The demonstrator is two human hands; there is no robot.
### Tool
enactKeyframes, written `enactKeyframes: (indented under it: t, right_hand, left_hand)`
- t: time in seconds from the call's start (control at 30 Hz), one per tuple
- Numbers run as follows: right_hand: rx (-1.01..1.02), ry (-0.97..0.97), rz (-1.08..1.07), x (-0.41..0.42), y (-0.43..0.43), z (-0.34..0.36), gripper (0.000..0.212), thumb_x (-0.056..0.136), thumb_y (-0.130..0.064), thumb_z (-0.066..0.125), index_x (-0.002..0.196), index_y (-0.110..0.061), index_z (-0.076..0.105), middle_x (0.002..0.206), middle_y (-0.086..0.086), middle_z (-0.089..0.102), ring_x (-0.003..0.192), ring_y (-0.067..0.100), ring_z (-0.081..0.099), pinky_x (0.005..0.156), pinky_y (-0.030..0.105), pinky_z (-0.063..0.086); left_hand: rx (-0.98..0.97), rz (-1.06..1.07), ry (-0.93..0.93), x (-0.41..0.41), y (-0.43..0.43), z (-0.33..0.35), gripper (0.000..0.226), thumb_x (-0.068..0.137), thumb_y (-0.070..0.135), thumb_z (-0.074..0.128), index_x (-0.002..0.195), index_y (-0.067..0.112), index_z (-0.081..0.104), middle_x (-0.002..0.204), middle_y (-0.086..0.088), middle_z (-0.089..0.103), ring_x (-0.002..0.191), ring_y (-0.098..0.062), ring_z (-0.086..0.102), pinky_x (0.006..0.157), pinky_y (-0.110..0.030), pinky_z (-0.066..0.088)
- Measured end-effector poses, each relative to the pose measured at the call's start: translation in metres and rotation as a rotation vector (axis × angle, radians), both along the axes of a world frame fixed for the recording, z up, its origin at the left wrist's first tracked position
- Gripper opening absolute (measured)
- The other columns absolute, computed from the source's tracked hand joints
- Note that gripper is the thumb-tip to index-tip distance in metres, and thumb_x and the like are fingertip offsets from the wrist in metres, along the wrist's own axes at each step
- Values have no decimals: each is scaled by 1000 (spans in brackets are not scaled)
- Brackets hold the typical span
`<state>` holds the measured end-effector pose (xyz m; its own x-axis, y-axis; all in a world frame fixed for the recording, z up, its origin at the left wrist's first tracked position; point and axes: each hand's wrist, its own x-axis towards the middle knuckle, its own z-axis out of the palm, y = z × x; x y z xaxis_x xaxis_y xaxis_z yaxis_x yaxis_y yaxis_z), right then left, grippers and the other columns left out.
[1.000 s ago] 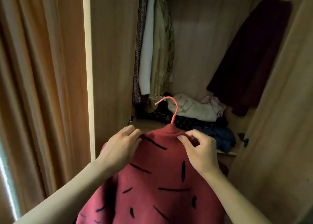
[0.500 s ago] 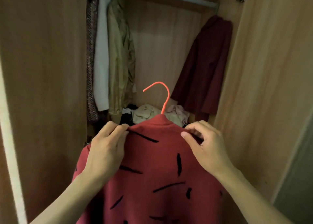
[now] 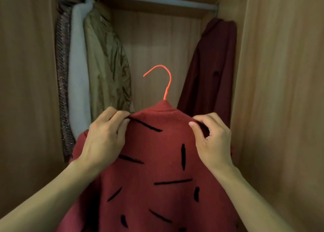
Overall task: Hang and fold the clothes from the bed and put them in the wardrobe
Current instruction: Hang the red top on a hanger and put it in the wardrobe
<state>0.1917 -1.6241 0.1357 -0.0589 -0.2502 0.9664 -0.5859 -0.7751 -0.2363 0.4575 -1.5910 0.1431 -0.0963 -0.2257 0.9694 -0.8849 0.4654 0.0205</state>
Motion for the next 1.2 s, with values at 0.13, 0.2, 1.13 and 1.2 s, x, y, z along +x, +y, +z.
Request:
enactKeyframes:
  t: [0.13, 0.2, 1.13, 1.2]
  right_hand:
    - [-83, -31, 24, -1, -34, 29, 10, 88, -8, 72, 96, -8, 66, 88, 0, 62, 85, 9, 60, 82, 15, 46]
    - [-121, -44, 26, 1, -50, 45, 9, 88, -8, 72, 93, -8, 64, 86, 0, 61, 84, 9, 59, 81, 16, 46]
    - [-487, 11, -282, 9, -285, 215, 13, 85, -1, 70, 90, -11, 64, 84, -2, 60, 80, 19, 56, 75, 39, 49]
    - [-522, 10, -290, 1, -305, 219, 13, 85, -2, 69, 90, -12, 63, 84, -4, 59, 80, 19, 55, 74, 45, 48]
  left_hand:
    - [-42, -12, 3, -2, -34, 29, 16, 97, 13, 55, 104, 5, 66, 91, -7, 58, 81, -23, 57, 75, -29, 44]
    - [-51, -15, 24, -2, -52, 46, 10, 96, 9, 59, 105, 5, 62, 95, -7, 59, 86, -22, 56, 78, -26, 41]
    - [-492, -233, -137, 9, -356, 223, 15, 93, -1, 48, 104, 0, 57, 98, -12, 53, 89, -29, 51, 81, -40, 44]
    - [-516, -230, -139, -1, -374, 226, 15, 93, -2, 45, 105, 2, 55, 100, -12, 51, 90, -28, 52, 82, -39, 46]
